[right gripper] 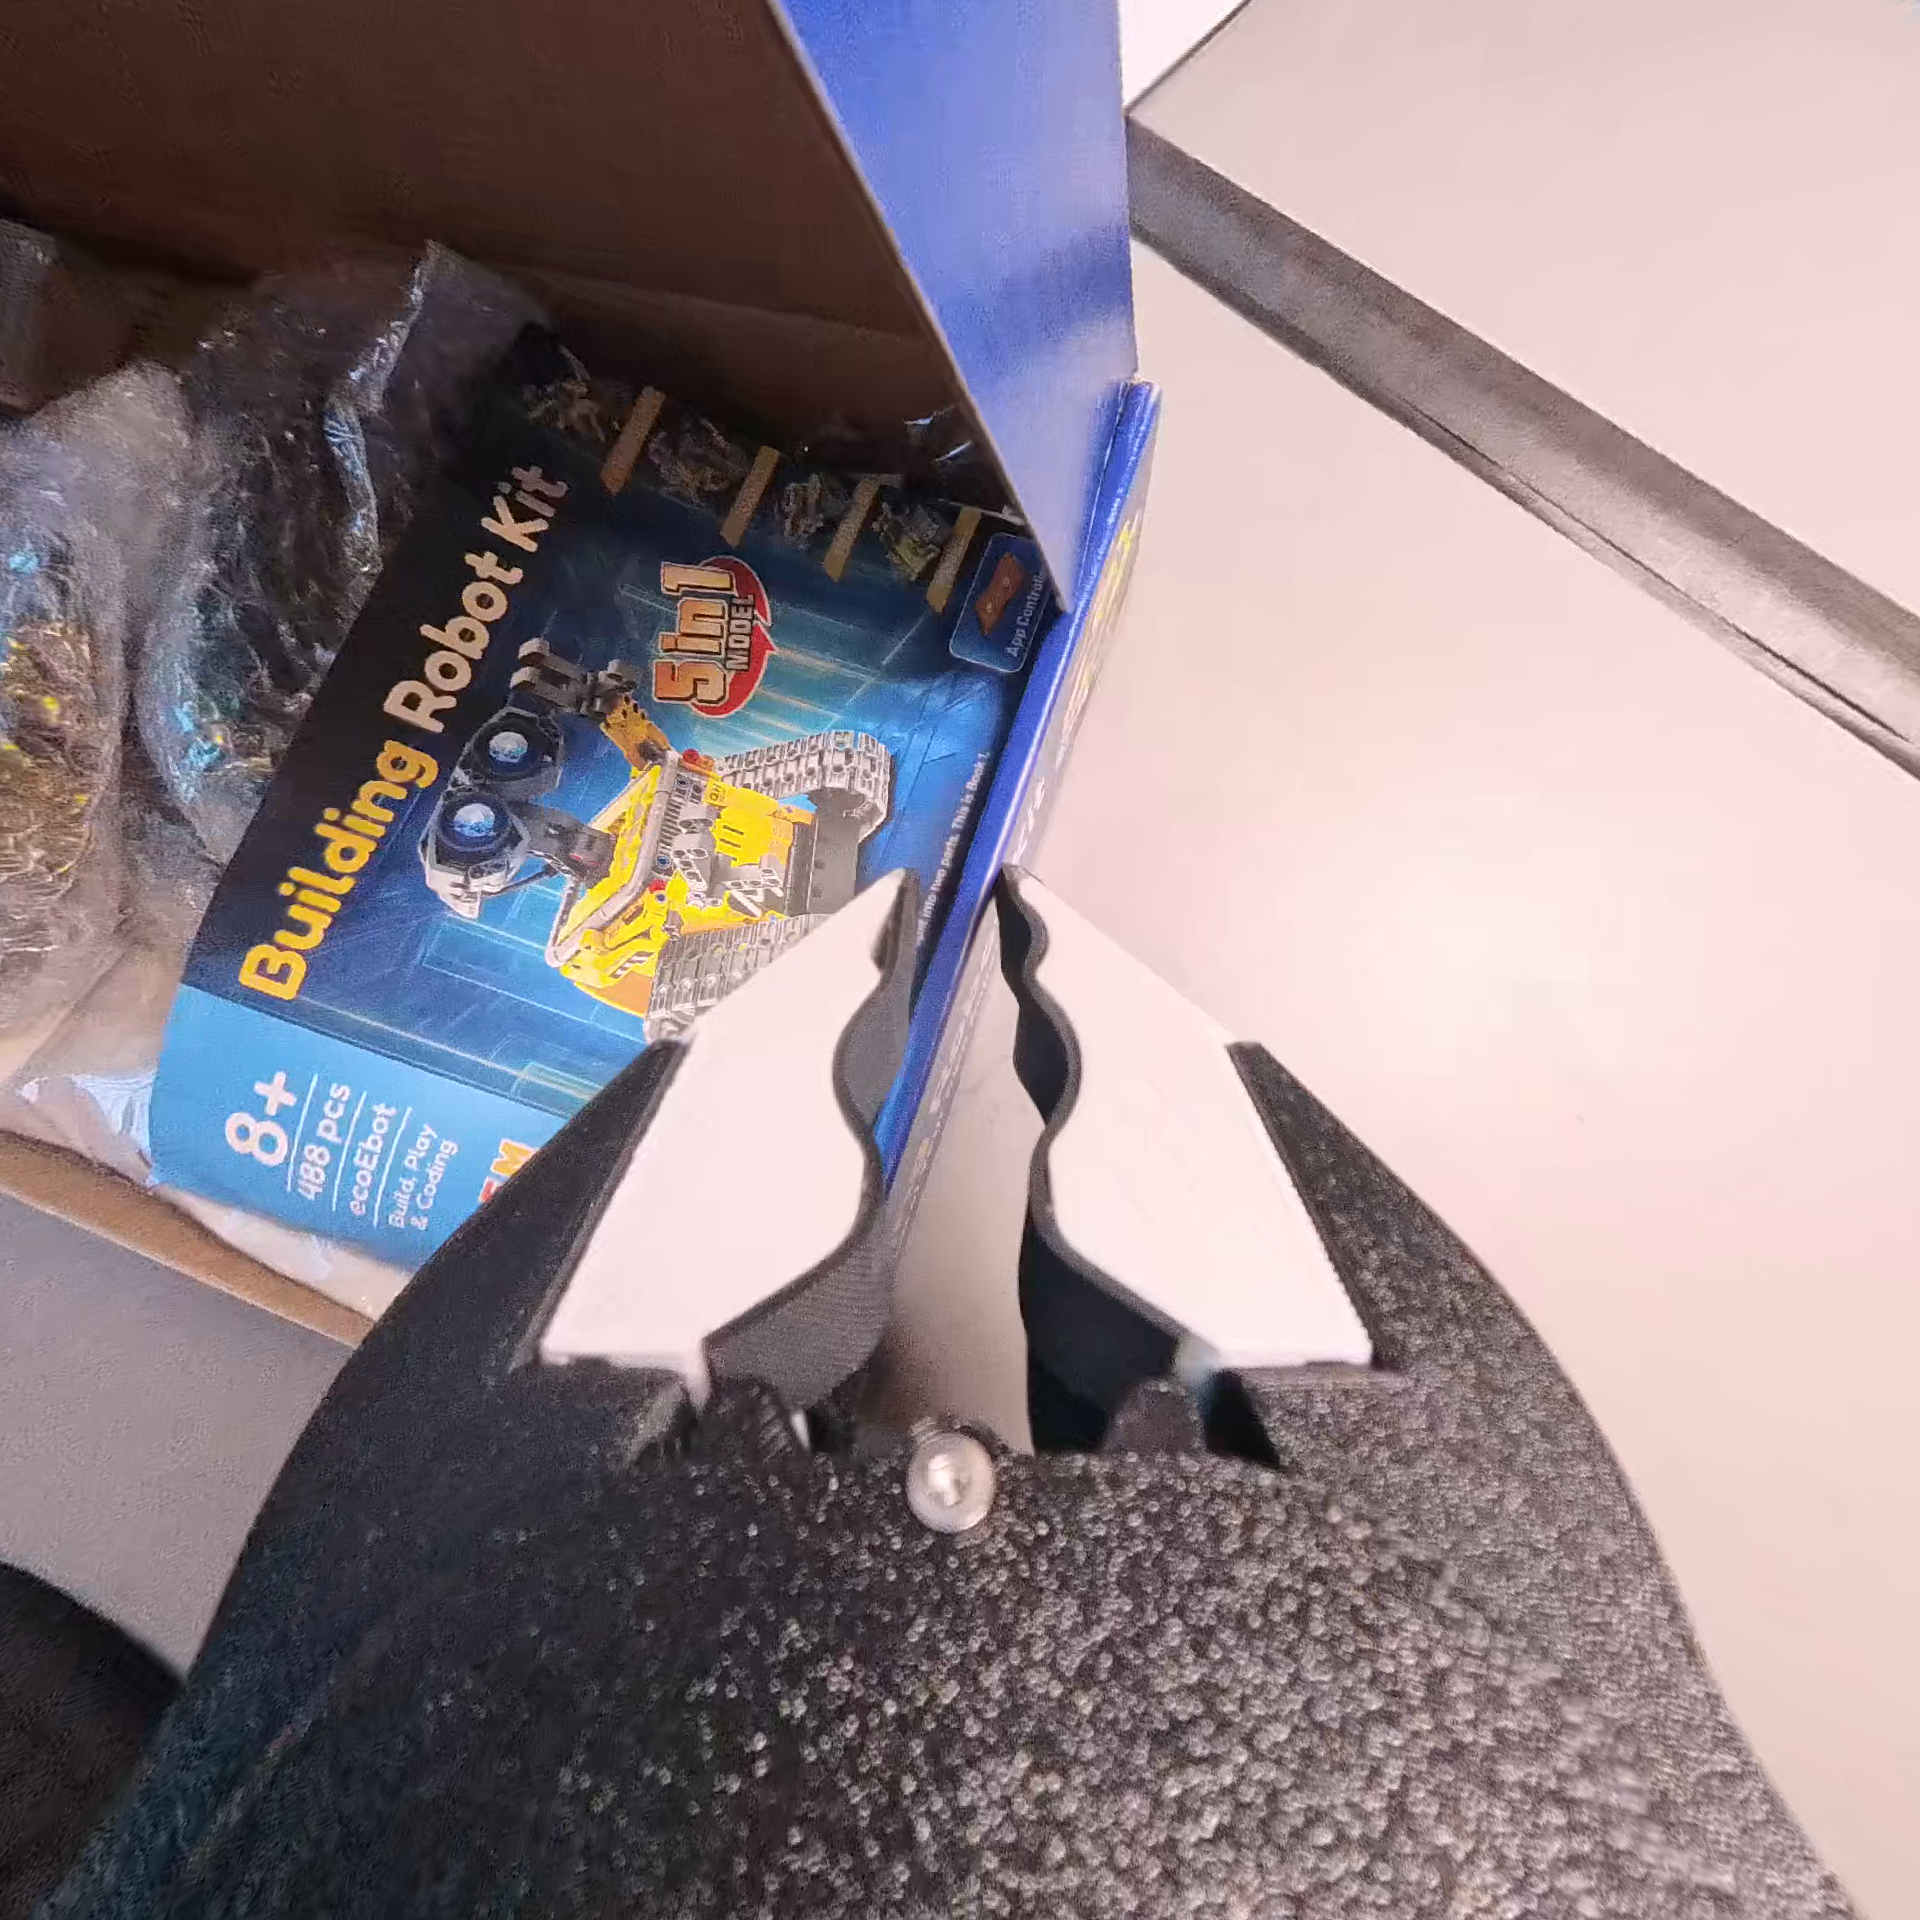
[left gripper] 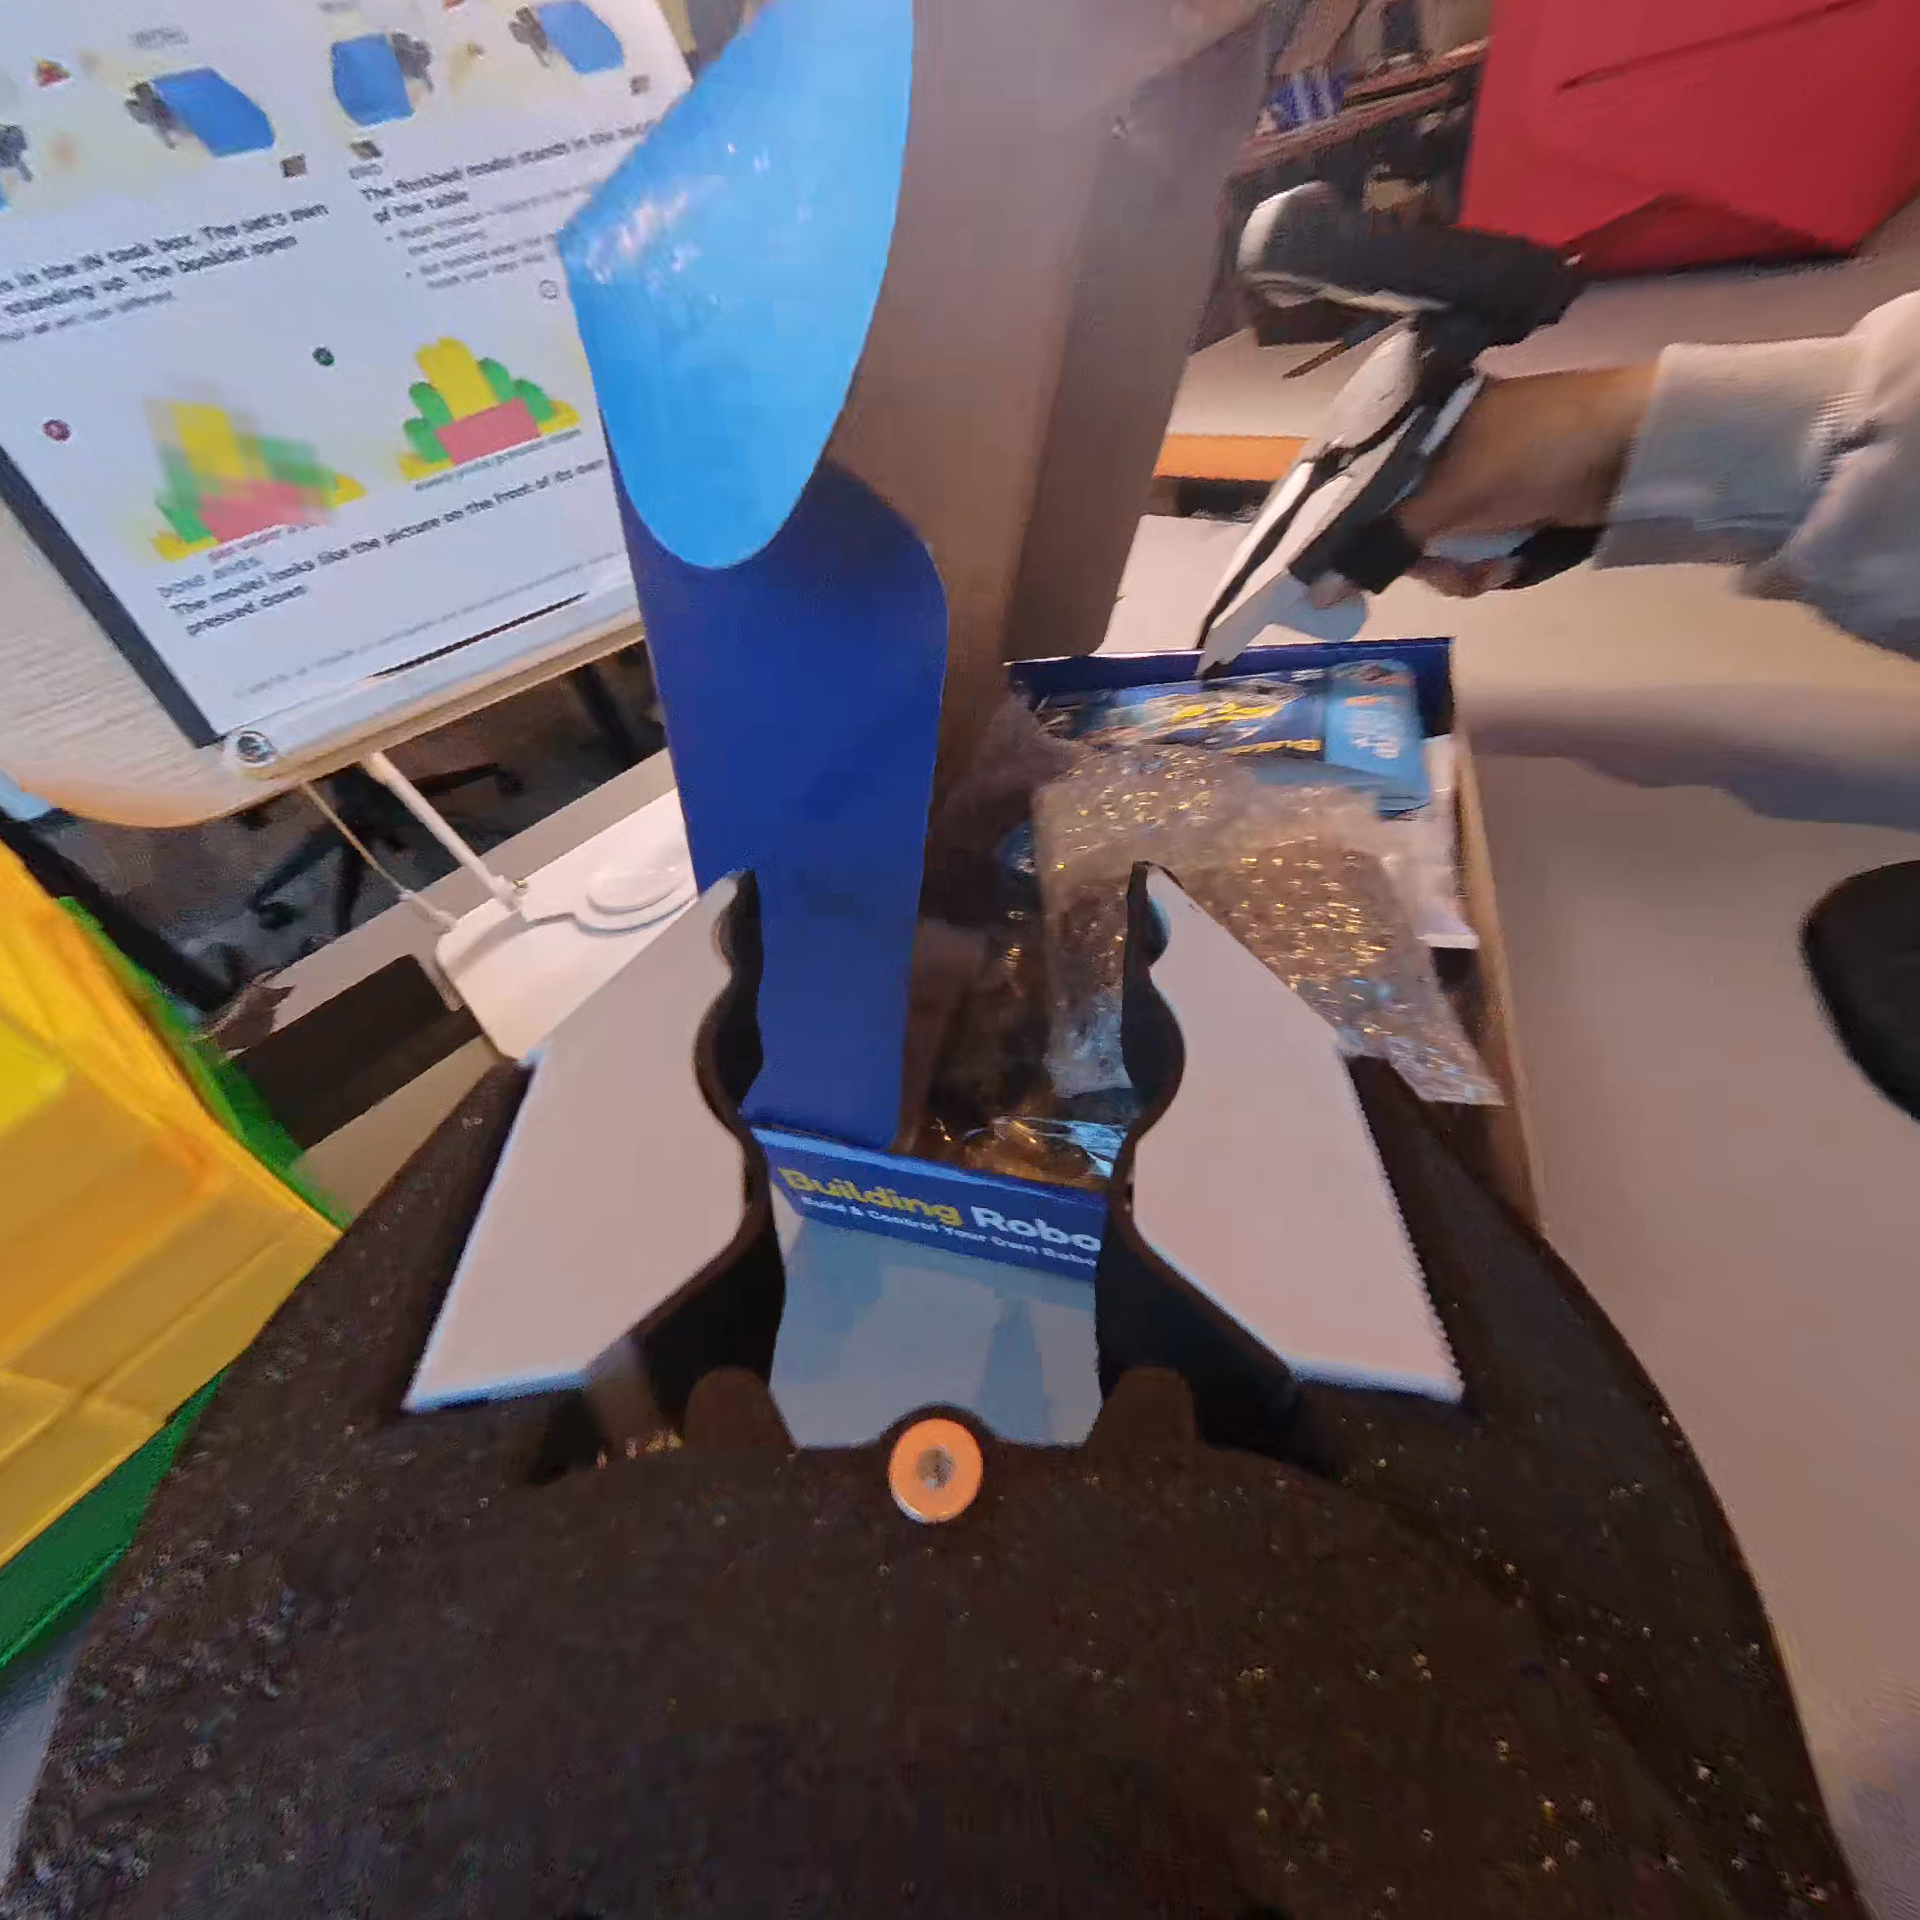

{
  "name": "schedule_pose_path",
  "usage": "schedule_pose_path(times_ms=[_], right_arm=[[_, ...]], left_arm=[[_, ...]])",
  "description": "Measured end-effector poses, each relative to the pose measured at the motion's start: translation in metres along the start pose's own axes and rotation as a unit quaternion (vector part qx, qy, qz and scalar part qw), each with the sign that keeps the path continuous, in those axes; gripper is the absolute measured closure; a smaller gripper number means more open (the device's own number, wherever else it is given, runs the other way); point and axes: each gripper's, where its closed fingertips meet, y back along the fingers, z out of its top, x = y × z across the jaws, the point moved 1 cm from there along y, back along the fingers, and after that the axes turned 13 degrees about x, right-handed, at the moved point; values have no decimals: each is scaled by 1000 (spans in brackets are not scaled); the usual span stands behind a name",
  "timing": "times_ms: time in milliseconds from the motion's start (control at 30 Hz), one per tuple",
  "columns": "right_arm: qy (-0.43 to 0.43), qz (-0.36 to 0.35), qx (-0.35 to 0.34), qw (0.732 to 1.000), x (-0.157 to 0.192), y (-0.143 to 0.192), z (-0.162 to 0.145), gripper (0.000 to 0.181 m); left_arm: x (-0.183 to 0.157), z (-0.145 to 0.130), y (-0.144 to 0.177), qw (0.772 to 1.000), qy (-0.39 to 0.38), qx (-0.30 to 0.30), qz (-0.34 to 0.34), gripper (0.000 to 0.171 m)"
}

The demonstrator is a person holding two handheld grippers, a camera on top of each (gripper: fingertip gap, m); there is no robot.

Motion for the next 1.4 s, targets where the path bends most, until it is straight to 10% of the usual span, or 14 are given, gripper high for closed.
schedule_pose_path(times_ms=[300,500,800,1200,1267,1400], right_arm=[[126,-23,-62,990,82,21,-11,150],[386,-70,16,920,169,35,-34,138],[484,-80,100,866,183,5,-42,151],[505,-175,-24,845,202,-2,-10,181],[452,-209,-57,866,188,10,6,180],[234,-157,-13,959,124,11,12,107]], left_arm=[[64,1,14,988,14,-31,150,142],[84,3,13,990,-20,0,142,155],[91,1,3,995,-19,19,92,157],[89,-9,6,996,-28,19,87,165],[88,-10,5,996,-28,14,86,163],[87,-9,5,996,-27,10,83,162]])
